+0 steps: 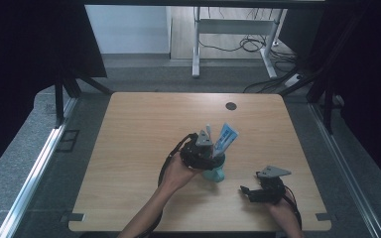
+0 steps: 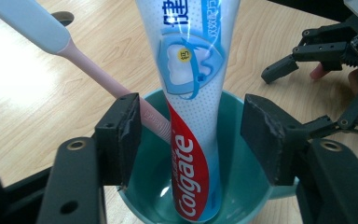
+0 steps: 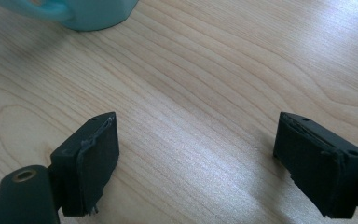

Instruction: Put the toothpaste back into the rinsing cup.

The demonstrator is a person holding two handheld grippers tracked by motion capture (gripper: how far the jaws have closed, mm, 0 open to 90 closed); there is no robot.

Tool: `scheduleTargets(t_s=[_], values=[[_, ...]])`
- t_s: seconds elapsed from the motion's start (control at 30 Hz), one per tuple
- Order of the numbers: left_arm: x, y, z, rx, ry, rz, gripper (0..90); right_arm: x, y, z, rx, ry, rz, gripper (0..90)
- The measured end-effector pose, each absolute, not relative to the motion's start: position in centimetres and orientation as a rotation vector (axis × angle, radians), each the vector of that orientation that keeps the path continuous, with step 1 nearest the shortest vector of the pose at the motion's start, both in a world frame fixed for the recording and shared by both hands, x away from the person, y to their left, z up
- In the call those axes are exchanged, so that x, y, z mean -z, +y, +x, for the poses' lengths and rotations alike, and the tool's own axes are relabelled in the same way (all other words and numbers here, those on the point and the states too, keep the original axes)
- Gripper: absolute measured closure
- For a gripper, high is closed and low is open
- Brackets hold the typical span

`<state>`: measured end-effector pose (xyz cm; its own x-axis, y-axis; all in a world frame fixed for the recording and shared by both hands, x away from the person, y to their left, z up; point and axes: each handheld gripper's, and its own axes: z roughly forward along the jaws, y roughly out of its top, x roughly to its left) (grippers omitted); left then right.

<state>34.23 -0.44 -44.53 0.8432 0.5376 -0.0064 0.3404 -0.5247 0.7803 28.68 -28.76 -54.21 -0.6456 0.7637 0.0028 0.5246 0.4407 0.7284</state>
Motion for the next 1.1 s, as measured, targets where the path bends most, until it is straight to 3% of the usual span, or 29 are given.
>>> scheduleTargets(t_s=[0.47,1.1], values=[[44.0,0.6,33.6,-0.255,0.676,2.137,20.7,54.2,-28.7,28.7,-1.027,2.37,1.102,13.9],[43.8,2.8,32.8,-0.25,0.696,2.138,11.2,54.2,-28.8,28.7,-1.026,2.373,1.103,13.9]])
